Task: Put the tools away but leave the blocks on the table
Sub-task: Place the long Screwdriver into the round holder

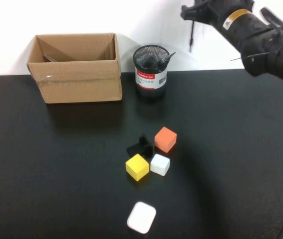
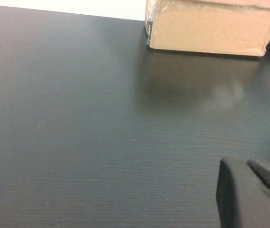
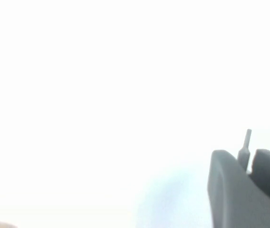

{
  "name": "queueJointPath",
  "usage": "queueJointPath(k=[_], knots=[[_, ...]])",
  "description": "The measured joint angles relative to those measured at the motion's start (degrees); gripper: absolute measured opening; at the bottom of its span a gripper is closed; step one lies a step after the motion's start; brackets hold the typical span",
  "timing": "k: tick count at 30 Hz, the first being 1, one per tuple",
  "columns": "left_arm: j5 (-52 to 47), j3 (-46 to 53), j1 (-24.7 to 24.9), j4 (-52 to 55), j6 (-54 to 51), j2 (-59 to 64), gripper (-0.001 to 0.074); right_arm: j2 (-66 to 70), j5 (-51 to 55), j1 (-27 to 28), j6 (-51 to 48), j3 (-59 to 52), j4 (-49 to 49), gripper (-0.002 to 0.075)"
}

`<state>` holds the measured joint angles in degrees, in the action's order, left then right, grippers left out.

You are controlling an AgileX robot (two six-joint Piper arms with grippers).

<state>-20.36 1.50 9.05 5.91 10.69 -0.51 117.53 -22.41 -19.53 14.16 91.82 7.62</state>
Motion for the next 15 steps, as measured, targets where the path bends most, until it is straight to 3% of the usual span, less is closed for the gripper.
queueJointPath(k=[6, 12, 15], knots=[[0.0, 0.0, 0.0, 0.0, 0.0, 0.0, 0.0000, 4.9, -12.9, 0.0, 20.1, 3.8, 20.8, 0.0033], [0.0, 0.0, 0.0, 0.0, 0.0, 0.0, 0.0000, 12.7, -14.9, 0.0, 34.2, 13.7, 31.3, 0.0032], [0.0, 0.0, 0.0, 0.0, 0.0, 0.0, 0.0000, 15.1, -16.3, -0.1, 36.6, 15.6, 35.7, 0.0034]])
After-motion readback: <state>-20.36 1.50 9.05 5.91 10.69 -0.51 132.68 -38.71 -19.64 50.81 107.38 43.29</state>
